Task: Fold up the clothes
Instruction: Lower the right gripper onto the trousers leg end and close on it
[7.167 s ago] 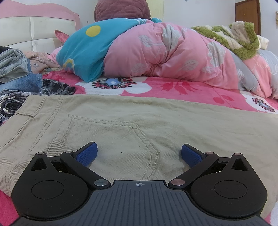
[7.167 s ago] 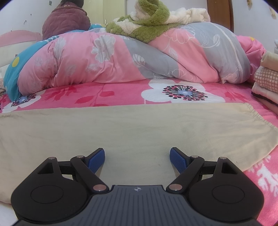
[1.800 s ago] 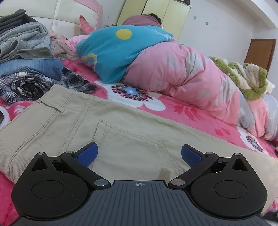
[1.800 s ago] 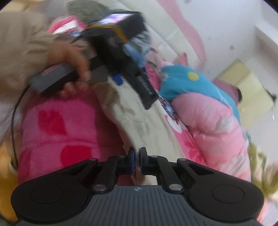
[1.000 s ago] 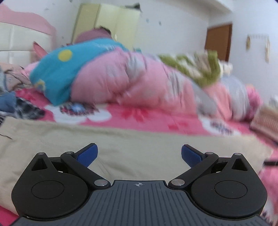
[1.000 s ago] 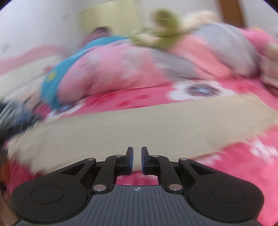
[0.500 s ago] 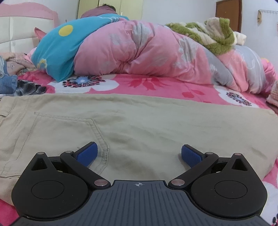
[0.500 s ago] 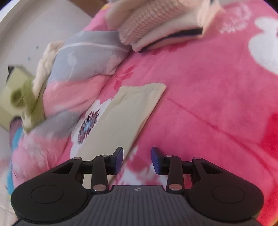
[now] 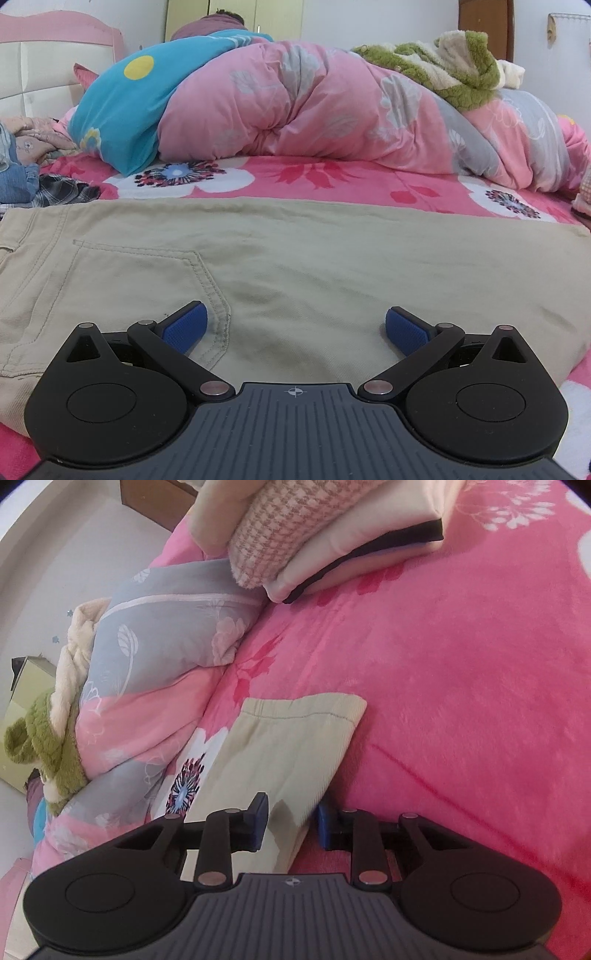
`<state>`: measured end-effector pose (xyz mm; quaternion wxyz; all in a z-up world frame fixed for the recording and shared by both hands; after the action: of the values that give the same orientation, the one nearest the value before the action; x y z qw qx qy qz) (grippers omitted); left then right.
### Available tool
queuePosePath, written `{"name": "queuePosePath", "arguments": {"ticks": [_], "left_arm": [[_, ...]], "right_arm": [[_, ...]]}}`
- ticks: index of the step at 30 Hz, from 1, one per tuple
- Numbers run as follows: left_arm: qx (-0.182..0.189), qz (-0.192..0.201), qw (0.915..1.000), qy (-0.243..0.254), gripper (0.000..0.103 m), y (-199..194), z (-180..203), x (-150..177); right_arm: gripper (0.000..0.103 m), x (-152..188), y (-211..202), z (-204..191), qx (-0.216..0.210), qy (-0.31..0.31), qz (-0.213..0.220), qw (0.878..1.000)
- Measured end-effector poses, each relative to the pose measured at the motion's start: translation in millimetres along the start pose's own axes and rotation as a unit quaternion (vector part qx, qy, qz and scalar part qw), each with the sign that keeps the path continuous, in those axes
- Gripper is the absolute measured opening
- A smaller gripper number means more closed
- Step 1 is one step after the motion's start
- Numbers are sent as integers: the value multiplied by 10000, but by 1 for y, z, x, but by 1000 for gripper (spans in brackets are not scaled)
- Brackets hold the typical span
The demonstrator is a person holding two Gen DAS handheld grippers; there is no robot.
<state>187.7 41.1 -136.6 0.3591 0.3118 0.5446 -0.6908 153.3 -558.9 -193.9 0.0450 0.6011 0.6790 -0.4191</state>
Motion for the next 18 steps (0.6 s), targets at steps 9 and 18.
{"name": "queuePosePath", "arguments": {"ticks": [9, 18], "left_arm": [[-30, 4, 10000, 22, 103, 1, 0, 0], [26, 42, 10000, -27, 103, 0, -1, 0]], "right_arm": [[21, -13, 20, 3, -155, 158, 90, 9997], [4, -21, 8, -17, -455, -76, 204, 9987]]}}
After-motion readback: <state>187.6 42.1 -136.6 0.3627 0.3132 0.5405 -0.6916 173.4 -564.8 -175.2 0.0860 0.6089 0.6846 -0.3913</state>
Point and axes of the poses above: each gripper's, at about its wrist camera, not at the fingertips, and y roughly the way its jaws point, z to its right, x to its underside, the point moved 10 cm from there along y, roughly the way its jaws point, and after that the axes turned 10 degrees about -y, right-handed, at the moved point
